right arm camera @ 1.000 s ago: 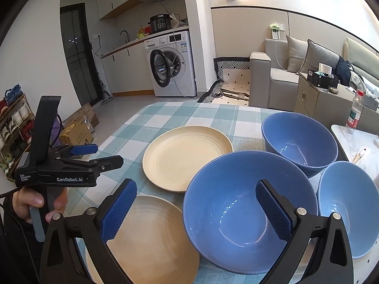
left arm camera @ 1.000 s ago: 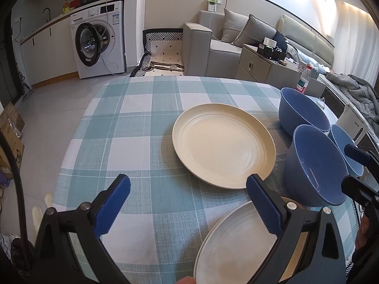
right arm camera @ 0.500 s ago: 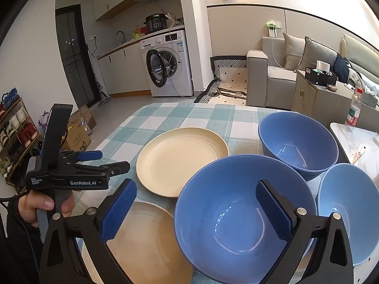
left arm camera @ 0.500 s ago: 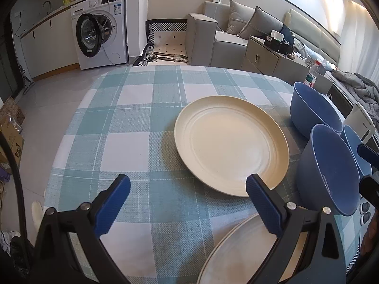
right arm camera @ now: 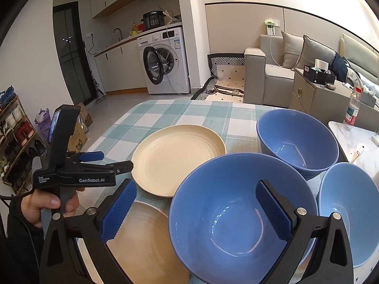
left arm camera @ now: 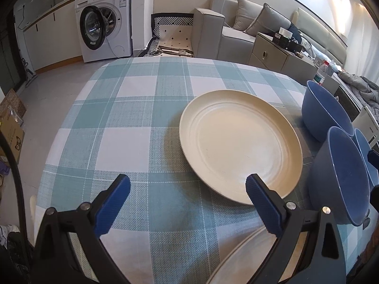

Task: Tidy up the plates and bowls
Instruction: 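Move both open tools toward the rim of the other cream plate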

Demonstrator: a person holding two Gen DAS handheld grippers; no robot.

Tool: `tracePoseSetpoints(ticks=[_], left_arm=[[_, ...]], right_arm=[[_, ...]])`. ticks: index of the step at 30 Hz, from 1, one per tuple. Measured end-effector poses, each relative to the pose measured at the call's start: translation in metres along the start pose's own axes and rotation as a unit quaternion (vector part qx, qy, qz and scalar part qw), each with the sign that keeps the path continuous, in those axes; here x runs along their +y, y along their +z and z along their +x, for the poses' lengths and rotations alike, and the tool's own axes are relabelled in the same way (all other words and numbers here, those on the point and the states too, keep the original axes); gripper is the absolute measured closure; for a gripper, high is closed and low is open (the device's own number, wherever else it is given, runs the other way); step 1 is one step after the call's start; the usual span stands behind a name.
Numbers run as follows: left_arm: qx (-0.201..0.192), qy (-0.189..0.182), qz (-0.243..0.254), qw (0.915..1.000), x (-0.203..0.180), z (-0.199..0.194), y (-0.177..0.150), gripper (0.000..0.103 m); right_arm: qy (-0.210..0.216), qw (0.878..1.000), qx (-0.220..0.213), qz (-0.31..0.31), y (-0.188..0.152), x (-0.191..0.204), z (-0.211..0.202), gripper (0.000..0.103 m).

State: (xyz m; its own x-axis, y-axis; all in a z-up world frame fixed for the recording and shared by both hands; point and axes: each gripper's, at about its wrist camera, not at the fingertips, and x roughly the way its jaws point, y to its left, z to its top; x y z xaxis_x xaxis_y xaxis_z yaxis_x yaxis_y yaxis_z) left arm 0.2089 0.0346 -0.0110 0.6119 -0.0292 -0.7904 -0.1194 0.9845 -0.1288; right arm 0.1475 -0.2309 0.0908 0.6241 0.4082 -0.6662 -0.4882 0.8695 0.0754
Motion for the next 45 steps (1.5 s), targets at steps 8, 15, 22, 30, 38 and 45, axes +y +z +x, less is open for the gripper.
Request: tracePoseSetpoints(ticks=[8,15,22,30,38,45], left_arm=[[0.006,0.017,-0.001,0.9998,0.003,0.015,0.005,0.005],[0.021,0.046,0.007,0.9987,0.004,0.026,0.005,0.005],[0.032,0.052,0.003,0.9981,0.011,0.031,-0.001,0.004],[0.027,0.066,-0.005,0.9974,0.018,0.028,-0.003,0.004],[0.027,0.070,-0.017,0.9970,0.035,0.019,-0.012,0.004],[0.023,0.071,-0.024,0.9969,0.048,0.009,-0.024,0.004]], right_arm=[[-0.002,1.000,0.005,0.003,0.001,-0.002,0.006,0.001],[-0.002,1.000,0.008,0.001,0.003,-0.002,0.010,0.001],[-0.004,1.000,0.011,0.002,0.003,-0.001,0.013,0.001],[-0.009,1.000,0.013,0.002,0.004,-0.001,0.013,0.001],[-0.011,1.000,0.014,0.000,0.003,0.002,0.013,0.001],[-0.011,1.000,0.017,-0.015,0.003,0.014,0.014,0.001]])
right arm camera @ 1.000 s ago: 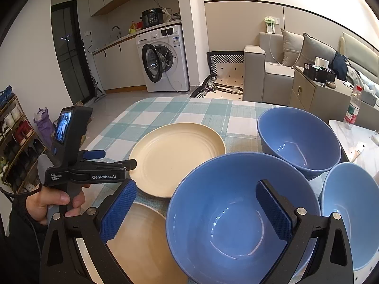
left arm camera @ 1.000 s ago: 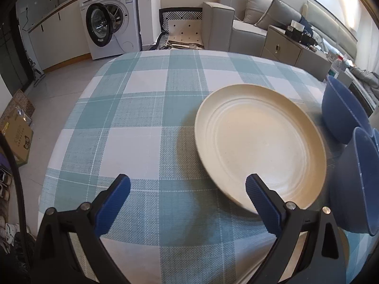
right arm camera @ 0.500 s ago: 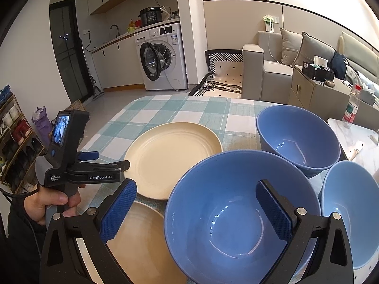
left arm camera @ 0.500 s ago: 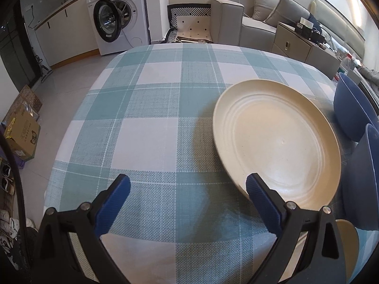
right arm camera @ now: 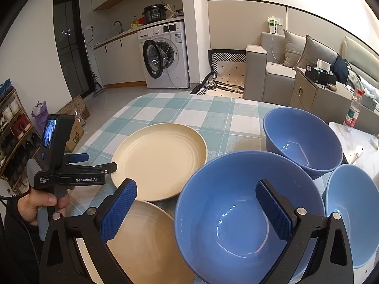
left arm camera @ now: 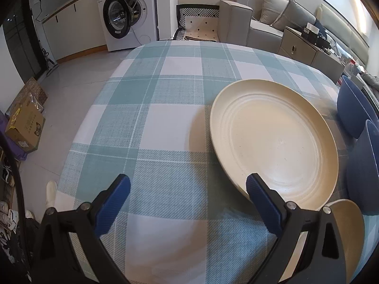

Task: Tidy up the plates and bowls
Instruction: 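Move both open tools toward the rim of the other cream plate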

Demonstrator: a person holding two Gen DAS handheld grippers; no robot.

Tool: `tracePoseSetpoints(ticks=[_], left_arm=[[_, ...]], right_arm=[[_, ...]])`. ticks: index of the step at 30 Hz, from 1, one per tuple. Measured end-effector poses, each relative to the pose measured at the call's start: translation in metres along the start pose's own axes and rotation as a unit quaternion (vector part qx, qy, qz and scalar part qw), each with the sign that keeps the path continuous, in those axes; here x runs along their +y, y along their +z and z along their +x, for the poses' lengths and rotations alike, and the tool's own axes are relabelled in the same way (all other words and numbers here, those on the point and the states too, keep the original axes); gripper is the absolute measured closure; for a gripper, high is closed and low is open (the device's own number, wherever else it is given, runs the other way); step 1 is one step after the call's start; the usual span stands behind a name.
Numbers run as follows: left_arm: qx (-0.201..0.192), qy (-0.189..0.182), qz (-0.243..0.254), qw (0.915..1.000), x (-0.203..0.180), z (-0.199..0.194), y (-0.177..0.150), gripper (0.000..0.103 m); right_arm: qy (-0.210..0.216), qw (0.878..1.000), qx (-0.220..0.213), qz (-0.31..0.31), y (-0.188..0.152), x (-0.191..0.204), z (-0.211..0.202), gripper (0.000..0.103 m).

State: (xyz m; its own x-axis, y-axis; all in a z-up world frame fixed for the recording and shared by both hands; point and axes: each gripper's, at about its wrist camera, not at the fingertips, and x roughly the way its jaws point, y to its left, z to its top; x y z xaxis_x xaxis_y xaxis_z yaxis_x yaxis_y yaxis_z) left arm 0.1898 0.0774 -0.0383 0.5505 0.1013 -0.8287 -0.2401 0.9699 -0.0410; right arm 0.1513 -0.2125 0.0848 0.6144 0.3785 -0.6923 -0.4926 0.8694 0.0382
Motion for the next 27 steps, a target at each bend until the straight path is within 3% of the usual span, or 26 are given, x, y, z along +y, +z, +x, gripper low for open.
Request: tracePoseSetpoints(ticks=[14,27], left_arm=[[-0.003,-0.022,-0.010,0.9997,0.024,-0.008,-0.011,0.004],[-0.004,-0.033,-0.019,0.9993,0.034,-0.010,-0.013,0.004]], right_arm=[[0.003,0.999,0.004,-0.032,0.018,0.036,0.010,0.001],[0.009,0.999,0.026,-0.036,0.038,0.058,0.045,0.001]])
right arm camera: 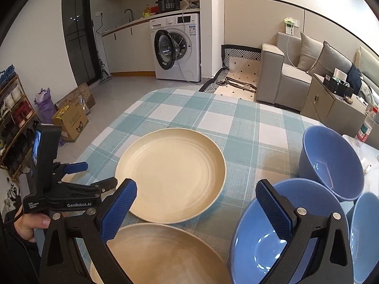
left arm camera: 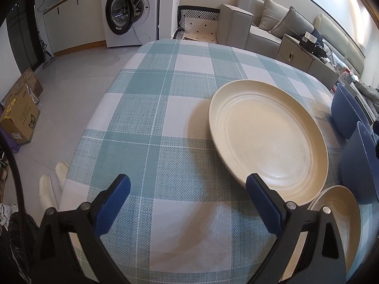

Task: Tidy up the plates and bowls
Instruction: 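Move both open tools toward the rim of the other cream plate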

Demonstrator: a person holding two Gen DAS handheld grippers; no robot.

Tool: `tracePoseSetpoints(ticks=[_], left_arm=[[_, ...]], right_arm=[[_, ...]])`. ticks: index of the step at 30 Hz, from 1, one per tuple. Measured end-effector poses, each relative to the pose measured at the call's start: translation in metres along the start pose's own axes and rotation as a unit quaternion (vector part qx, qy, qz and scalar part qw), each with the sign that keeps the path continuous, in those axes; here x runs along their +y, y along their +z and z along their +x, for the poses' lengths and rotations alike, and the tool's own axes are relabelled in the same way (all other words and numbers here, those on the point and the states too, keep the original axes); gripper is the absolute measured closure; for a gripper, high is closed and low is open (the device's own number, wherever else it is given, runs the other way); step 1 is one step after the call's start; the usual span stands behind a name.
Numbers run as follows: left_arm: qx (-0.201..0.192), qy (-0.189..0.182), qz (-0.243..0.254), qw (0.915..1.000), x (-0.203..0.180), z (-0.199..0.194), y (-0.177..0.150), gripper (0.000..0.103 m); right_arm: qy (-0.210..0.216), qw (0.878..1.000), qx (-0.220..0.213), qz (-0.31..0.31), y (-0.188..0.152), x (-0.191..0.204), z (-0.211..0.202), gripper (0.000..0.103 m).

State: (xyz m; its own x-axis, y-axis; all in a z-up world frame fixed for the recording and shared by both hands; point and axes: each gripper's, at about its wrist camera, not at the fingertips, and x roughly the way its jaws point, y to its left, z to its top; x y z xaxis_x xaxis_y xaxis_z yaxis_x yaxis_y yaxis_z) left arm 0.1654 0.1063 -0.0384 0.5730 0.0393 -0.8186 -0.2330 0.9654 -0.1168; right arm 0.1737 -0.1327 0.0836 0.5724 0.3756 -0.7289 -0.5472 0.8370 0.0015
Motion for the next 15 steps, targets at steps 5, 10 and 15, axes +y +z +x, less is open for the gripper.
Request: tracePoseSetpoints(ticks=[5,10,15], left_arm=[[-0.001,-0.008,-0.001,1.0000,-0.001,0.001,0.000,0.005],[-0.001,-0.016,-0.002,0.9999,-0.006,0.003,-0.001,0.005],[0.000,-0.017,-0.005,0.9998,-0.006,0.005,-0.002,0.005]], right_arm=[[-0.004,1.000,0.008,-0.002,0.007,0.003,0.014,0.001],[-0.015,1.000,0.020,-0.002,0.010,0.003,0.027,0.001],[-0.015,0.999,0.030,-0.003,0.011,0.002,0.037,0.001]])
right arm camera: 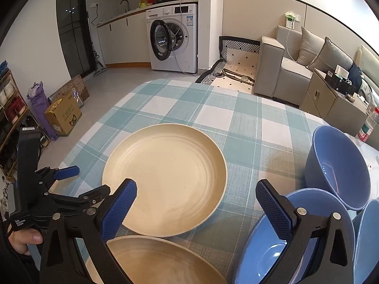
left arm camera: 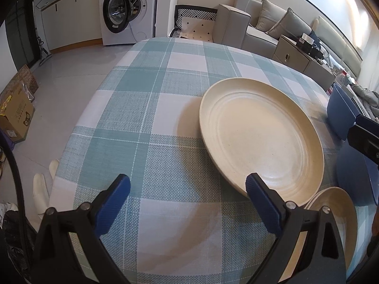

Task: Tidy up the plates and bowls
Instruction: 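Move both open tools toward the rim of the other cream plate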

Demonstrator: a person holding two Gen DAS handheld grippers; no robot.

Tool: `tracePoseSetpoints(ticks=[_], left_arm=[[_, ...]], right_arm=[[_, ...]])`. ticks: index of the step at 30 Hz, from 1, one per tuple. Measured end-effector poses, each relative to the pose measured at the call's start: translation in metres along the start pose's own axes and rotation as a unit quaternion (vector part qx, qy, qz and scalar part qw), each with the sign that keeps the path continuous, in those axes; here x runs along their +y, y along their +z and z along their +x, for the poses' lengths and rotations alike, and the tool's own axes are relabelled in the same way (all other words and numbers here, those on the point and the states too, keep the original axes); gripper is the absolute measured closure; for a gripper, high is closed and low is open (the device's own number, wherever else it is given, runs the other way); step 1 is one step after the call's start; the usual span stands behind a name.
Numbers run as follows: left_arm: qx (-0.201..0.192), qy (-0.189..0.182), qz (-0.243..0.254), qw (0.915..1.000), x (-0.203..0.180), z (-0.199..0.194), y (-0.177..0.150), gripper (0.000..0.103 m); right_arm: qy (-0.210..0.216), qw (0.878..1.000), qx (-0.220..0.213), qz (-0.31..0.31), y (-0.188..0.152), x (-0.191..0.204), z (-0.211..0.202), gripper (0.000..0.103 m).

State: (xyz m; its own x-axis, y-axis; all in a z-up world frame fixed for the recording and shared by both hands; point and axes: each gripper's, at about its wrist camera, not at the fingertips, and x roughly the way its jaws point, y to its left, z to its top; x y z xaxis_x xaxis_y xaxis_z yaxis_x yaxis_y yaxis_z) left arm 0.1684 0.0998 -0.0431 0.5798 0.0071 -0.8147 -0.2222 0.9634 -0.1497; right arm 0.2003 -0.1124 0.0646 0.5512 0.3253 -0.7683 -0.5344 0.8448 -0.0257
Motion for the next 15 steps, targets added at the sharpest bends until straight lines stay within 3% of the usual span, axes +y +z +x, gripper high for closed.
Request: tracePoseSetpoints(ticks=[15], left_arm=[[0.006,0.016,-0.009,0.9998,0.024,0.001,0.001,0.003]], right_arm=[[-0.001,1.000,0.019,-0.018,0.004,0.013,0.019,0.001]])
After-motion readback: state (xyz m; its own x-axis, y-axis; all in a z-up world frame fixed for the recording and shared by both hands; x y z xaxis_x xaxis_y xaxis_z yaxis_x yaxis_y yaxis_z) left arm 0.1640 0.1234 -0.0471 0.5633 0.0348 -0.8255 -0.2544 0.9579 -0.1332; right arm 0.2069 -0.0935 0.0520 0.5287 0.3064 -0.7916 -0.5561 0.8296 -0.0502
